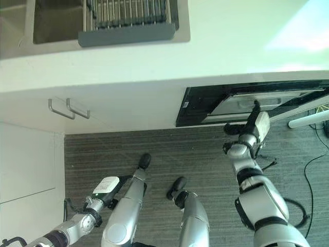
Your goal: Place the dishes in the dishwasher.
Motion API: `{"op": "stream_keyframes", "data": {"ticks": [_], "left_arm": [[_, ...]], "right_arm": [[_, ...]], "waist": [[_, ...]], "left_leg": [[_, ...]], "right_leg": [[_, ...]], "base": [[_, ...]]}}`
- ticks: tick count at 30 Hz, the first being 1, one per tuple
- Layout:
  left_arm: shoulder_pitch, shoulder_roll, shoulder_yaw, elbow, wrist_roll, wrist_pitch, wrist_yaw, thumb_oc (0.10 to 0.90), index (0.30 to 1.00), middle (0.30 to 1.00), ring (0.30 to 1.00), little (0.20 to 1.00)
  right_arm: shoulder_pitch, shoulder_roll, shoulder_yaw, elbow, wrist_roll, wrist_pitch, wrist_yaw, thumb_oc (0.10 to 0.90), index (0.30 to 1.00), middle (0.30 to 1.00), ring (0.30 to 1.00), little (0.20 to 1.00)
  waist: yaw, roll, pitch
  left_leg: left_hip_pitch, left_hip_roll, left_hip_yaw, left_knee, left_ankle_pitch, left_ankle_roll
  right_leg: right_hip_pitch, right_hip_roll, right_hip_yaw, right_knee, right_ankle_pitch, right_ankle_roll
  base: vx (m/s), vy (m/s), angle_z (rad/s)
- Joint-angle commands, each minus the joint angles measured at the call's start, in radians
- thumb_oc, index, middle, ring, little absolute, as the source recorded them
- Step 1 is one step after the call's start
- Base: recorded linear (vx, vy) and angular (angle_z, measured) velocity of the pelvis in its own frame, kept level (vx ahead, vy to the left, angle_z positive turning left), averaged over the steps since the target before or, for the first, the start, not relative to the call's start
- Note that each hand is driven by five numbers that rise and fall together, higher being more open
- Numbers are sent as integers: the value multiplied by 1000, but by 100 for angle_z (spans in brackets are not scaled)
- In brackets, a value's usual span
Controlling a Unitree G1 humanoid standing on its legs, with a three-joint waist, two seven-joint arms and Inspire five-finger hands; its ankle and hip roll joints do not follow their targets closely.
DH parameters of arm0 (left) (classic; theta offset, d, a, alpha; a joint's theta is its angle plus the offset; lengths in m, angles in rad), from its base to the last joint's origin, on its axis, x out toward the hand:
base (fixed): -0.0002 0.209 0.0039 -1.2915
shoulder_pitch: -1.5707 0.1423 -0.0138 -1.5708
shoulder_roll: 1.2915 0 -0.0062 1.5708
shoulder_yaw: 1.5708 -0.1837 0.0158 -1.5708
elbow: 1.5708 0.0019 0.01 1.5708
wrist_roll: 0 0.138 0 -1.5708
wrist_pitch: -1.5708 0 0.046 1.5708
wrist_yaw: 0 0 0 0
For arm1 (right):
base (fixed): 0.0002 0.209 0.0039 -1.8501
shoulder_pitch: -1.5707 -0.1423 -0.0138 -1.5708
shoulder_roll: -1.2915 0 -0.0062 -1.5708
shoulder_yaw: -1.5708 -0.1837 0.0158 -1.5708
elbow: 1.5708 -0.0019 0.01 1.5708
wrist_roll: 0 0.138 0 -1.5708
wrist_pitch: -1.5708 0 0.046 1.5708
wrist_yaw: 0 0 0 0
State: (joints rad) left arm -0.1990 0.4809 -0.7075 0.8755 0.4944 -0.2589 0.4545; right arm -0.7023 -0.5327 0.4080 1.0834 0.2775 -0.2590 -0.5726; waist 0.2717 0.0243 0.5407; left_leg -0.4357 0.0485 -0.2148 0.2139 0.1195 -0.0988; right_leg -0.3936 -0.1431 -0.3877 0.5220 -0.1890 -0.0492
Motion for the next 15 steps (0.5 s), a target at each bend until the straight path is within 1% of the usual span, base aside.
{"op": "stream_keyframes", "data": {"ticks": [1, 3, 4, 5, 6, 7, 8, 9, 10, 11, 12, 13, 14, 15], "left_arm": [[41, -5, 49, -9, -135, 22, 9, 800, 900, 900, 900, 900], [73, -37, 111, 41, -237, 13, -13, 800, 900, 900, 900, 900], [90, -59, 158, 76, -290, 13, -35, 800, 900, 900, 900, 900], [108, -81, 203, 105, -330, 18, -58, 800, 900, 900, 900, 900], [117, -89, 223, 114, -355, 20, -66, 800, 900, 900, 900, 900], [140, -107, 265, 132, -392, 24, -96, 800, 900, 900, 900, 900], [157, -121, 294, 144, -451, 18, -137, 800, 900, 900, 900, 900], [192, -147, 353, 156, -514, 22, -179, 800, 900, 900, 900, 900], [229, -170, 423, 179, -583, 80, -254, 800, 900, 900, 900, 900], [233, -172, 431, 183, -599, 91, -269, 800, 900, 900, 900, 900], [243, -180, 469, 201, -665, 129, -315, 800, 900, 900, 900, 900], [250, -187, 500, 212, -729, 152, -336, 800, 900, 900, 900, 900], [255, -194, 528, 222, -788, 163, -354, 800, 900, 900, 900, 900], [256, -198, 555, 230, -813, 180, -365, 800, 900, 900, 900, 900]], "right_arm": [[-60, 47, 33, -165, -36, -151, 63, 800, 900, 900, 900, 900], [53, 62, 15, -215, -73, -153, 6, 800, 900, 900, 900, 900], [121, 70, 4, -244, -89, -140, -17, 800, 900, 900, 900, 900], [209, 83, -17, -263, -97, -145, -11, 800, 900, 900, 900, 900], [244, 87, -28, -267, -98, -141, -4, 800, 900, 900, 900, 900], [320, 88, -48, -263, -99, -151, 18, 800, 900, 900, 900, 900], [361, 92, -67, -251, -101, -152, 42, 800, 900, 900, 900, 900], [423, 98, -111, -222, -107, -157, 83, 800, 900, 900, 900, 900], [488, 114, -166, -178, -119, -157, 129, 800, 900, 900, 900, 900], [494, 115, -172, -174, -116, -153, 134, 800, 900, 900, 900, 900], [519, 120, -195, -156, -112, -144, 162, 800, 900, 900, 900, 900], [537, 127, -211, -141, -108, -139, 183, 800, 900, 900, 900, 900], [548, 133, -224, -129, -112, -135, 200, 800, 900, 900, 900, 900], [558, 139, -235, -114, -122, -136, 215, 800, 900, 900, 900, 900]], "waist": [[12, 45, -34], [-17, 53, -64], [-35, 58, -82], [-53, 58, -100], [-60, 56, -109], [-75, 54, -130], [-85, 53, -147], [-100, 52, -178], [-117, 51, -225], [-120, 50, -231], [-127, 49, -252], [-132, 47, -264], [-137, 47, -275], [-143, 48, -290]], "left_leg": [[79, -13, 82, 86, -225, 81], [98, 2, 98, 86, -233, 70], [111, 11, 107, 86, -239, 63], [129, 14, 114, 86, -247, 58], [136, 13, 118, 86, -250, 57], [153, 16, 132, 86, -253, 53], [166, 18, 140, 86, -254, 50], [187, 18, 152, 86, -258, 48], [207, 20, 169, 86, -262, 46], [208, 20, 171, 86, -263, 45], [222, 21, 181, 86, -268, 45], [236, 21, 189, 86, -275, 44], [243, 21, 194, 86, -278, 43], [241, 20, 196, 86, -277, 42]], "right_leg": [[165, -3, 101, -102, -42, 147], [212, -1, 99, -167, -24, 152], [239, -1, 98, -200, -13, 155], [263, -3, 103, -222, -8, 157], [269, -7, 106, -222, -10, 159], [282, -16, 110, -222, -10, 163], [291, -21, 113, -222, -8, 165], [305, -33, 119, -222, -5, 170], [313, -50, 125, -222, 3, 178], [312, -51, 126, -222, 4, 179], [320, -58, 129, -222, 5, 184], [330, -60, 133, -222, 2, 186], [333, -61, 137, -222, 1, 188], [329, -60, 139, -222, 3, 188]], "base": [[51, 129, -10], [36, 89, -6], [19, 71, -13], [10, 49, -9], [19, 44, -2], [30, 43, -2], [53, 69, -17], [67, 93, -38], [54, 74, -42], [50, 48, -34], [46, 1, -20], [54, 2, -15], [30, 3, -11], [10, 7, -13]]}}
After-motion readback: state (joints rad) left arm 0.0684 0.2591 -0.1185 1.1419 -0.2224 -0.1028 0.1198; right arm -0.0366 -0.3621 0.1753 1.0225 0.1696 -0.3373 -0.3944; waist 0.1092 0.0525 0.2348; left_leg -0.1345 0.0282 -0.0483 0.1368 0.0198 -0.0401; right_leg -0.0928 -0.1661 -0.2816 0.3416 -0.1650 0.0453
